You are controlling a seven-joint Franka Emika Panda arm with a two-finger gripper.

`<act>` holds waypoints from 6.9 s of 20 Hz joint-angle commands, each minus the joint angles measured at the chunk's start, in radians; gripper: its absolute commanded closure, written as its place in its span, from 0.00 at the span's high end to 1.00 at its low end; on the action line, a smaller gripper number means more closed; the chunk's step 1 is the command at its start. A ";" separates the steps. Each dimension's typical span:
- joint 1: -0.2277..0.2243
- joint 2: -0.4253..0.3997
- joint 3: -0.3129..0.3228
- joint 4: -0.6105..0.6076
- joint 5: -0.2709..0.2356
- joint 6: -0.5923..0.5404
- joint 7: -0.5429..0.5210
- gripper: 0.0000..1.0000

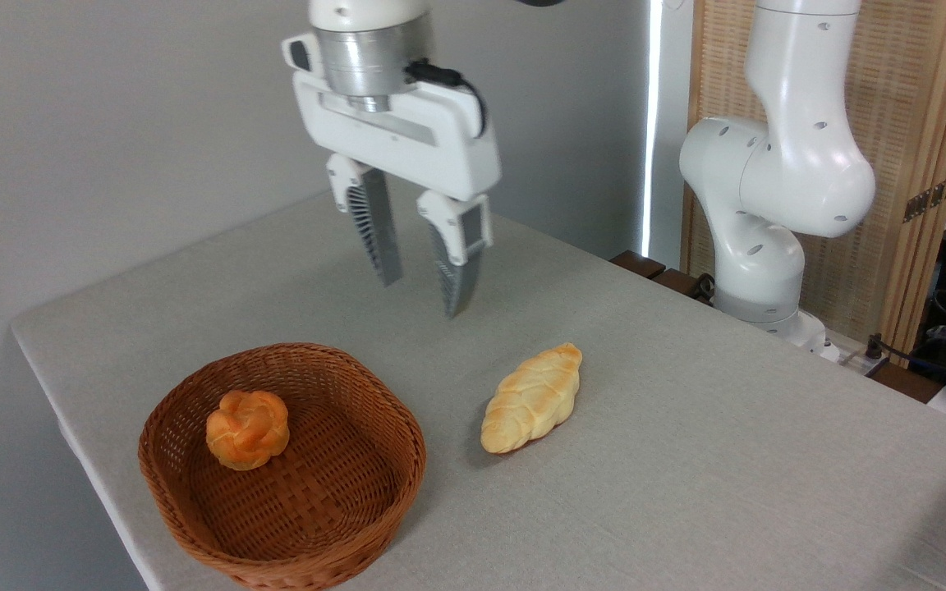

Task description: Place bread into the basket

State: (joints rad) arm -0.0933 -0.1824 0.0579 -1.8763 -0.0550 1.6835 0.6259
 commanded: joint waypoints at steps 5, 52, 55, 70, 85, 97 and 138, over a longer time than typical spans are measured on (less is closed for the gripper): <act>-0.005 -0.307 0.010 -0.447 -0.002 0.136 0.005 1.00; -0.045 -0.272 0.034 -0.675 0.113 0.357 0.017 0.93; -0.045 -0.272 0.034 -0.675 0.113 0.357 0.018 0.74; -0.045 -0.275 0.034 -0.670 0.113 0.357 0.038 0.39; -0.046 -0.284 0.031 -0.578 0.142 0.349 0.072 0.36; -0.042 -0.128 0.033 -0.246 0.129 0.341 0.032 0.67; -0.066 0.184 -0.035 0.129 0.023 0.156 -0.081 1.00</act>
State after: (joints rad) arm -0.1628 -0.0242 0.0225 -1.8451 -0.0081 1.9897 0.5400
